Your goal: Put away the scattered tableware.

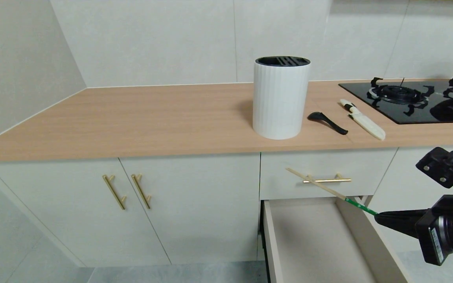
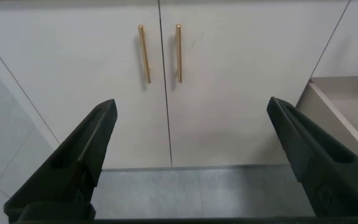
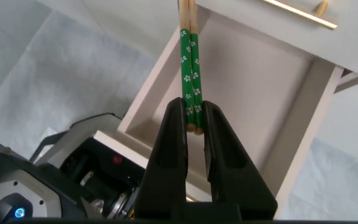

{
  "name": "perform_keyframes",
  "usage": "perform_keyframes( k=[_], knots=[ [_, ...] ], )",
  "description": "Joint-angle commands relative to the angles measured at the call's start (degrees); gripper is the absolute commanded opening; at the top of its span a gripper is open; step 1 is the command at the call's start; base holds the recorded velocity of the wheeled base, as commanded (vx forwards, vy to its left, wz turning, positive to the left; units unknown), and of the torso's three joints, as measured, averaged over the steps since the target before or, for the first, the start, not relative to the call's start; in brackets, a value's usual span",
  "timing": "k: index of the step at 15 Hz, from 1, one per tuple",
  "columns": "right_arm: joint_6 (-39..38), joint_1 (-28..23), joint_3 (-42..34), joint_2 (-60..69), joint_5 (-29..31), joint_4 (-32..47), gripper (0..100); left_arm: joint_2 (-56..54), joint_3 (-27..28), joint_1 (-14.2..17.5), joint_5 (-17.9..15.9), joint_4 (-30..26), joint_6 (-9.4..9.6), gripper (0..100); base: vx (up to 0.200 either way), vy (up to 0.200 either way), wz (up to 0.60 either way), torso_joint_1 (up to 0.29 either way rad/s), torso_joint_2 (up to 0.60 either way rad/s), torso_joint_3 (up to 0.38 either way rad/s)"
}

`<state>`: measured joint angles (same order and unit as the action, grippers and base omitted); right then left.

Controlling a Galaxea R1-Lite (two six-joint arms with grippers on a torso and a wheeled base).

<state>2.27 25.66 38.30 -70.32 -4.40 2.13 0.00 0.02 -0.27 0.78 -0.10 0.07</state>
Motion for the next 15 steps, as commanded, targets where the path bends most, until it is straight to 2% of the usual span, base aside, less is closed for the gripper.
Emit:
perform_keyframes(
  k=[1, 11, 15],
  knots=[
    [0.0, 0.0, -0.1, -1.1, 0.0, 0.0, 0, 0.0, 0.0, 0.0, 0.0, 0.0, 0.01, 100, 0.000, 0.000, 0.00, -0.129, 0.31, 0.193],
    [-0.1, -0.1, -0.2, -3.4, 0.1, 0.0, 0, 0.0, 0.0, 0.0, 0.0, 0.0, 0.01, 100, 0.000, 0.000, 0.00, -0.153, 0.44, 0.288],
    [-0.1, -0.1, -0.2, -4.2, 0.3, 0.0, 0, 0.0, 0.0, 0.0, 0.0, 0.0, 0.01, 100, 0.000, 0.000, 0.00, -0.078, 0.31, 0.217]
  ],
)
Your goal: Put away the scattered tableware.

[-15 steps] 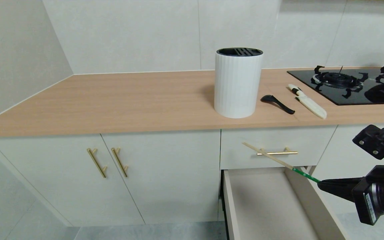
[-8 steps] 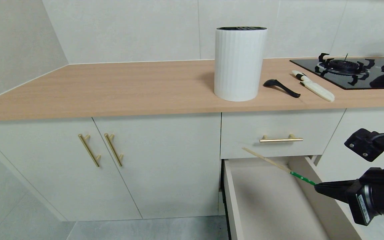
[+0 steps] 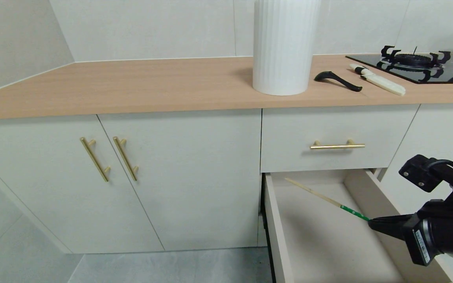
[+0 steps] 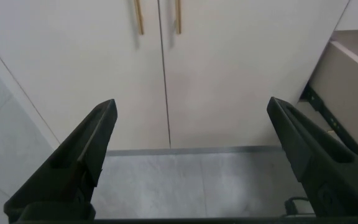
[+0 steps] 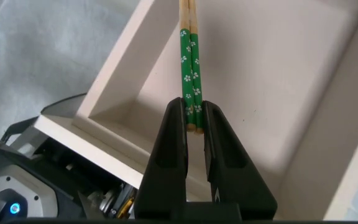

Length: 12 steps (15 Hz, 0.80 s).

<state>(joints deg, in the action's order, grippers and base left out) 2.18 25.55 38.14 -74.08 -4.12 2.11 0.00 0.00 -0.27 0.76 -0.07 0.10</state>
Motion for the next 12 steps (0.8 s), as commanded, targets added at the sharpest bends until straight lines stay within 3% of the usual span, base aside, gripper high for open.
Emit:
perform_keyframes(
  k=[1, 9, 12],
  knots=[
    [0.0, 0.0, 0.0, -0.6, 0.0, 0.0, 0, 0.0, 0.0, 0.0, 0.0, 0.0, -0.01, 100, 0.000, 0.000, 0.00, -0.017, 0.08, 0.041],
    [-0.6, -1.5, 2.0, -10.6, 2.2, -0.4, 0, 0.0, 0.0, 0.0, 0.0, 0.0, -0.01, 100, 0.000, 0.000, 0.00, 0.000, 0.00, 0.000],
    [-6.5, -1.6, 5.4, -17.9, 2.6, -0.4, 0, 0.0, 0.0, 0.0, 0.0, 0.0, -0.01, 100, 0.000, 0.000, 0.00, 0.000, 0.00, 0.000]
  ],
)
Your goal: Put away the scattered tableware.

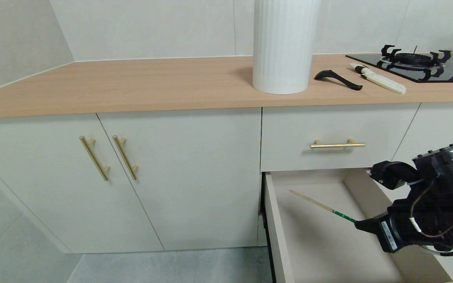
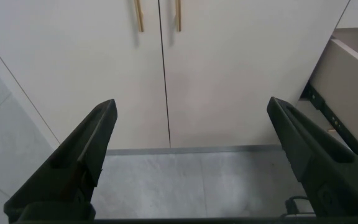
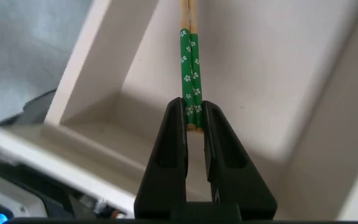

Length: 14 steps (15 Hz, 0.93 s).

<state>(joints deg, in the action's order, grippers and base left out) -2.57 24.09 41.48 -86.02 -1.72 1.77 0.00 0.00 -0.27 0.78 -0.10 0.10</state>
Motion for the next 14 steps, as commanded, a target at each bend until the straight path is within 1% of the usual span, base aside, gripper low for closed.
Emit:
perform_keyframes(
  k=[1, 3, 6, 7, 8, 14],
  knots=[
    [-4.4, -0.1, 3.7, -8.7, 0.9, 0.0, 0, 0.0, 0.0, 0.0, 0.0, 0.0, -0.01, 100, 0.000, 0.000, 0.00, 0.000, 0.00, 0.000],
    [-9.4, -0.1, 5.9, -14.3, 1.7, -2.0, 0, 0.0, 0.0, 0.0, 0.0, 0.0, -0.01, 100, 0.000, 0.000, 0.00, 0.000, 0.00, 0.000],
    [-13.8, -0.1, 5.7, -20.7, 5.6, -11.3, 0, 0.0, 0.0, 0.0, 0.0, 0.0, -0.01, 100, 0.000, 0.000, 0.00, 0.000, 0.00, 0.000],
    [-15.4, 0.0, 5.3, -22.2, 5.9, -14.9, 0, 0.0, 0.0, 0.0, 0.0, 0.0, -0.01, 100, 0.000, 0.000, 0.00, 0.000, 0.00, 0.000],
    [-16.0, 0.0, 5.0, -23.2, 5.9, -16.5, 0, 0.0, 0.0, 0.0, 0.0, 0.0, -0.01, 100, 0.000, 0.000, 0.00, 0.000, 0.00, 0.000],
    [-16.0, 0.1, 4.7, -29.6, 5.4, -17.0, 0, 0.0, 0.0, 0.0, 0.0, 0.0, -0.01, 100, 0.000, 0.000, 0.00, 0.000, 0.00, 0.000]
  ],
)
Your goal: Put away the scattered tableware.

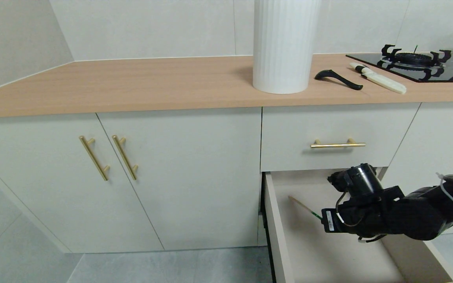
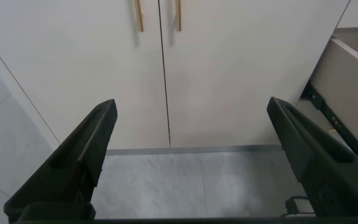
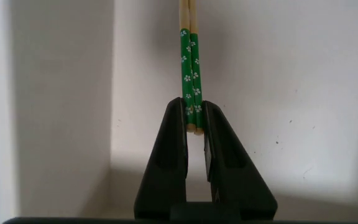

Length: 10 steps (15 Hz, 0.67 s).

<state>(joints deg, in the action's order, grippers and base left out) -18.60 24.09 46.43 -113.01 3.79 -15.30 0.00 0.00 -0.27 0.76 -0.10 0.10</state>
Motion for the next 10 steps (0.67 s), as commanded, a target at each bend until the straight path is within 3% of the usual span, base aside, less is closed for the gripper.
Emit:
perform_keyframes(
  k=[1, 10],
  knots=[
    [0.1, 0.3, -0.2, -3.7, -0.1, 0.1, 0, 0.0, 0.0, 0.0, 0.0, 0.0, -0.01, 100, 0.000, 0.000, 0.00, 0.000, 0.00, 0.000],
    [0.4, 2.9, 0.4, -16.8, 0.7, -0.4, 0, 0.0, 0.0, 0.0, 0.0, 0.0, -0.01, 100, 0.000, 0.000, 0.00, 0.000, 0.00, 0.000]
  ],
)
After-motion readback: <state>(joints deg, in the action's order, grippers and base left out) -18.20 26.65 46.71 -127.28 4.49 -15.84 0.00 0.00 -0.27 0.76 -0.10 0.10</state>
